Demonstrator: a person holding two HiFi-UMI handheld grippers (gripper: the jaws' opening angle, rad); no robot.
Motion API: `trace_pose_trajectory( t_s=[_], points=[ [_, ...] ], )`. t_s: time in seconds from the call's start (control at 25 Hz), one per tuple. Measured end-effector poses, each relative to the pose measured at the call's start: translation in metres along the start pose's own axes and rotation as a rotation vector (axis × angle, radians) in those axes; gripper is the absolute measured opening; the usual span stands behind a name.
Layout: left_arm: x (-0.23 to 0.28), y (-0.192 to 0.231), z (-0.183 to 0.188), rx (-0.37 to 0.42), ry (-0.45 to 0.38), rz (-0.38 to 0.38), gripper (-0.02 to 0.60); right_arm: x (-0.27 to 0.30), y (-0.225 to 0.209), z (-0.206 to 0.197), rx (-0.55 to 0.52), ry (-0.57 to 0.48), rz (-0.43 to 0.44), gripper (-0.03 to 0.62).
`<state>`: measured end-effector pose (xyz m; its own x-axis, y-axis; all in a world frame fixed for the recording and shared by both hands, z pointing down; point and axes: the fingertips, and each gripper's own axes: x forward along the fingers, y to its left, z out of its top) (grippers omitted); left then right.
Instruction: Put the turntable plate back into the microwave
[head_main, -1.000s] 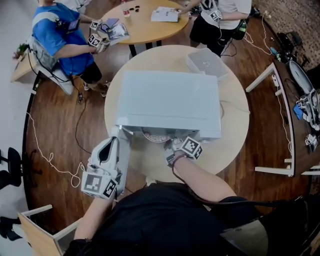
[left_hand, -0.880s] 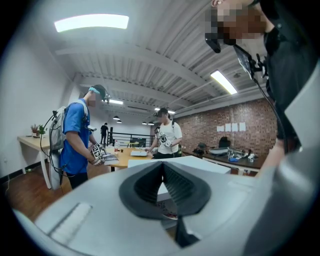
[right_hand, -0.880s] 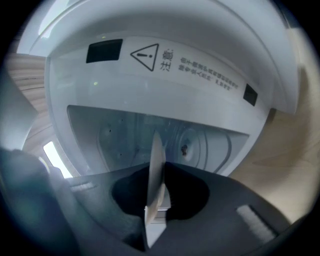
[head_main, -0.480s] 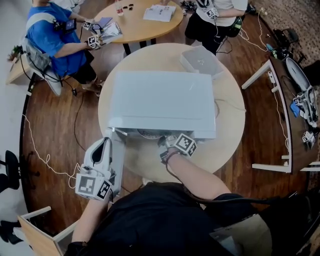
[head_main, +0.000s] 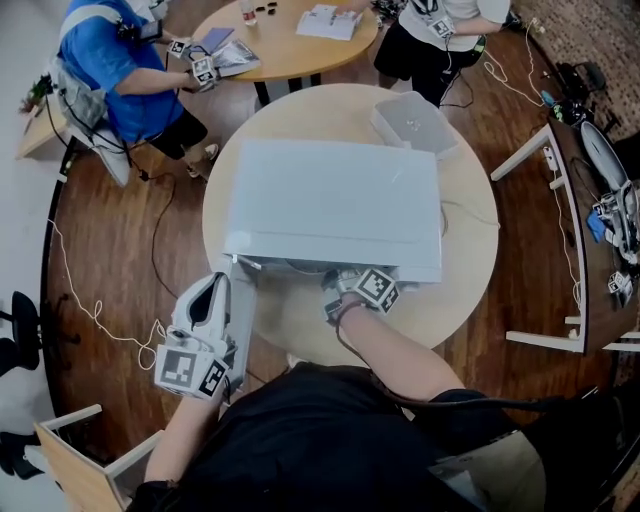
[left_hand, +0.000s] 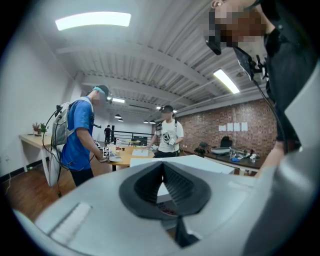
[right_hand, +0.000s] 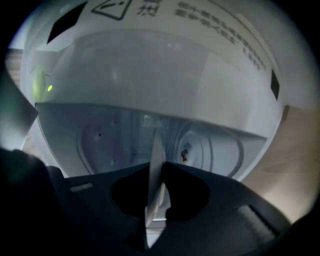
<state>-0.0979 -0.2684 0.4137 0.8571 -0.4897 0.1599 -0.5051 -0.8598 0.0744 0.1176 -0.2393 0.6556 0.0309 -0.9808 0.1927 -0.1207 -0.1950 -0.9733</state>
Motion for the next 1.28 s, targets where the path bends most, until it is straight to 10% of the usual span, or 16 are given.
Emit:
trace_pose_trajectory(
  t_s=[1.28],
  points=[
    [-0.013, 0.016, -0.007, 0.002, 0.03, 0.022, 0.005, 0.035, -0.019, 0.012, 0.039, -0.188, -0.077, 0.034]
  ],
)
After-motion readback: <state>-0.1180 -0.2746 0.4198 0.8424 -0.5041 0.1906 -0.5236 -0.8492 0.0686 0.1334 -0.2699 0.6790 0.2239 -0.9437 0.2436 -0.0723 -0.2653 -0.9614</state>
